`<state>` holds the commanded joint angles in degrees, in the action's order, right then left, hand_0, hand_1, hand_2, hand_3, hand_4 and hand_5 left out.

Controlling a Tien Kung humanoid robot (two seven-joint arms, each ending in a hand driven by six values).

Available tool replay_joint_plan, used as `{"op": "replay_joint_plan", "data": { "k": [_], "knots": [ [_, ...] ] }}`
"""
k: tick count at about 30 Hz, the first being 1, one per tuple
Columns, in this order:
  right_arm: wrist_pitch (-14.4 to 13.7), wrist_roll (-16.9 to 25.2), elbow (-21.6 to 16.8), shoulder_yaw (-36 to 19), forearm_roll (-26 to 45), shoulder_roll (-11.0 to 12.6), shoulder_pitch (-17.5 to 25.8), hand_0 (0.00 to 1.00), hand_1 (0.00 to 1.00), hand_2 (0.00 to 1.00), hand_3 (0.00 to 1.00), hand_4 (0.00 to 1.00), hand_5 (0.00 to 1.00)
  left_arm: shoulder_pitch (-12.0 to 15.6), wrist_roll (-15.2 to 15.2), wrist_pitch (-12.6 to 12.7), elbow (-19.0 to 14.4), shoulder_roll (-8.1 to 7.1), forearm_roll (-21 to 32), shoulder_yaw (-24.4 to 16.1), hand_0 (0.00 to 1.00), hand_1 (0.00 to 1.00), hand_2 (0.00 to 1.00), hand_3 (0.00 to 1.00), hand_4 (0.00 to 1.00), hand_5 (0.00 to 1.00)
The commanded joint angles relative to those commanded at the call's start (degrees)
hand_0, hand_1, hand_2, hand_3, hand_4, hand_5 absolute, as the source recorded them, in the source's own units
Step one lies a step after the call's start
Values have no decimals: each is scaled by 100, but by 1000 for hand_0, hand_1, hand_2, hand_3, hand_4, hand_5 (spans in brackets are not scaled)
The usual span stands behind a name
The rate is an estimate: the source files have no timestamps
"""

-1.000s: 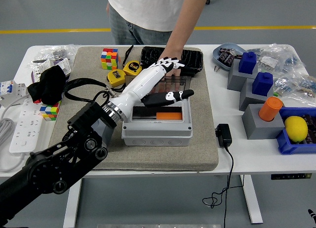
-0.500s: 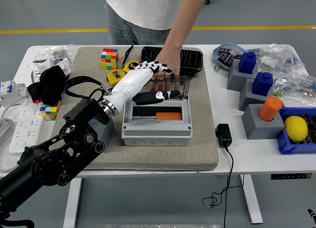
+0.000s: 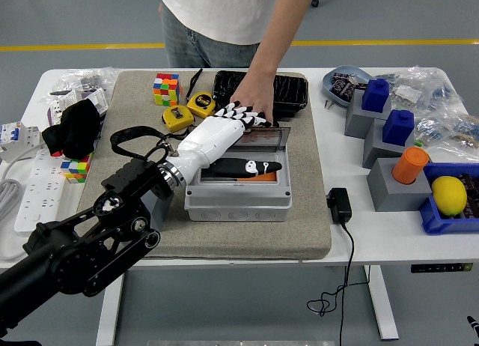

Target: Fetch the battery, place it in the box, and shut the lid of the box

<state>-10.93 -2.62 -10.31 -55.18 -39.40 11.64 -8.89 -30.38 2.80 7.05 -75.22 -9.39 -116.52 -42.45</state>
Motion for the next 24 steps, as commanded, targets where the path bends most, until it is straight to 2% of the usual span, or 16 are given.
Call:
{"op": "replay_joint_plan", "data": {
  "k": [10, 16, 21, 24],
  "knots": [
    [4, 4, 0, 31, 16, 13, 16, 998, 953, 876, 755, 998, 852, 74, 129, -96, -422, -234, -124, 633, 998, 998, 915, 741, 998, 998],
    [13, 14, 0, 87, 66, 15, 22, 998, 952, 876, 755, 998, 852, 142, 157, -137, -486, -306, -79, 941, 998, 998, 914, 739, 998, 998],
    [13, 14, 0, 81, 61, 15, 26, 998, 951, 876, 755, 998, 852, 244, 148, -145, -555, -342, -52, 1031, 998, 998, 904, 738, 998, 998],
    [15, 20, 0, 83, 69, 19, 24, 998, 951, 876, 755, 998, 852, 358, 55, -9, -707, -355, -14, 881, 998, 998, 904, 738, 998, 998]
  ]
}}
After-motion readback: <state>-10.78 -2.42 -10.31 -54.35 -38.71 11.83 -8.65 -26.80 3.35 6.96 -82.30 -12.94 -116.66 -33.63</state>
